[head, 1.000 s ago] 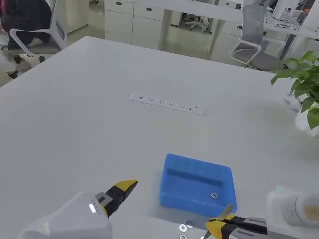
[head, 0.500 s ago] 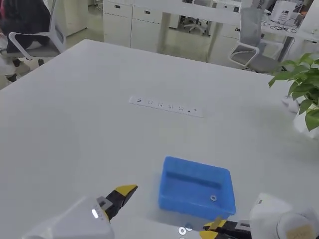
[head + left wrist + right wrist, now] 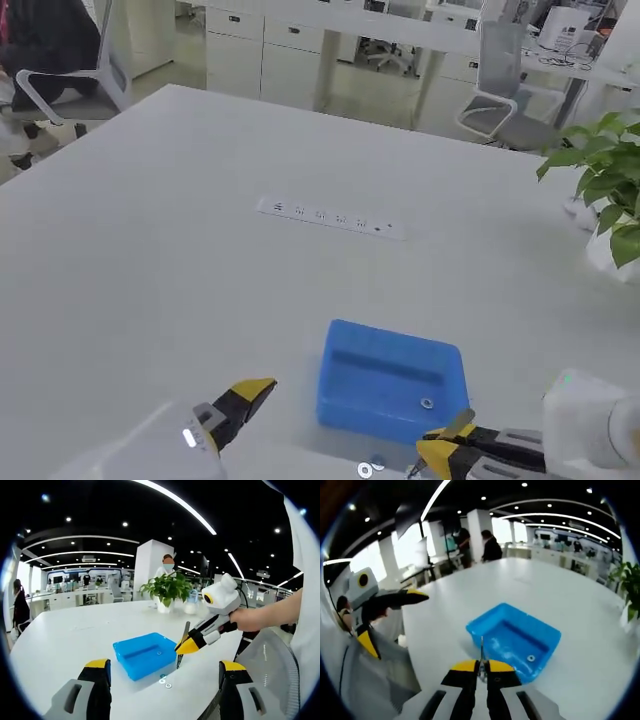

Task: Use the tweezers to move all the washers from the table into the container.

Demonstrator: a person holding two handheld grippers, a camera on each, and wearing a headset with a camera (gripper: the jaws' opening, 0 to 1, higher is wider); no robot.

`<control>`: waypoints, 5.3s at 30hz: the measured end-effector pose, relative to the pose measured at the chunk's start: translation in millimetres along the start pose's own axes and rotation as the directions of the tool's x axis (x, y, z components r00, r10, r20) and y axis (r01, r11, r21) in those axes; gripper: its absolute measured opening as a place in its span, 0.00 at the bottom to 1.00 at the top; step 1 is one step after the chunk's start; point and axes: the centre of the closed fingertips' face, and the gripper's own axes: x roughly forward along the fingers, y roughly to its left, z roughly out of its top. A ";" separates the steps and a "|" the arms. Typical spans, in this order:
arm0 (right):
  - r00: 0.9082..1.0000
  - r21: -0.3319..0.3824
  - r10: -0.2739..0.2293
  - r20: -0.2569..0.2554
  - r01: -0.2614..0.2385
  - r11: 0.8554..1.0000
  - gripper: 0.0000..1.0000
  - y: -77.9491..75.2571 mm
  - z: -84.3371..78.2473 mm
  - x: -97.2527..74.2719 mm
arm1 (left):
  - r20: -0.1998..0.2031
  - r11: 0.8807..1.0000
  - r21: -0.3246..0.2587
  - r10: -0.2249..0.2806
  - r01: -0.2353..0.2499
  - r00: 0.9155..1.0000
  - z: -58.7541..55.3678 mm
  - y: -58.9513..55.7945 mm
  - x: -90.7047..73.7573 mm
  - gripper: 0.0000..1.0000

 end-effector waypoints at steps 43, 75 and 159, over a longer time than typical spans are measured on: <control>0.999 0.038 -0.016 -0.032 0.017 0.999 0.03 -68.8 42.2 34.3 | -0.014 1.000 0.003 0.014 -0.014 1.000 -2.7 3.6 -0.4 0.90; 0.993 0.013 -0.021 -0.113 0.022 1.000 0.04 -75.3 21.3 63.0 | -0.029 1.000 0.003 0.002 -0.002 1.000 -5.1 2.7 1.2 0.88; 0.977 -0.098 0.148 -0.151 -0.164 0.982 0.04 8.2 -7.2 53.8 | -0.102 0.999 0.041 -0.012 0.016 0.995 -19.5 0.4 3.2 0.85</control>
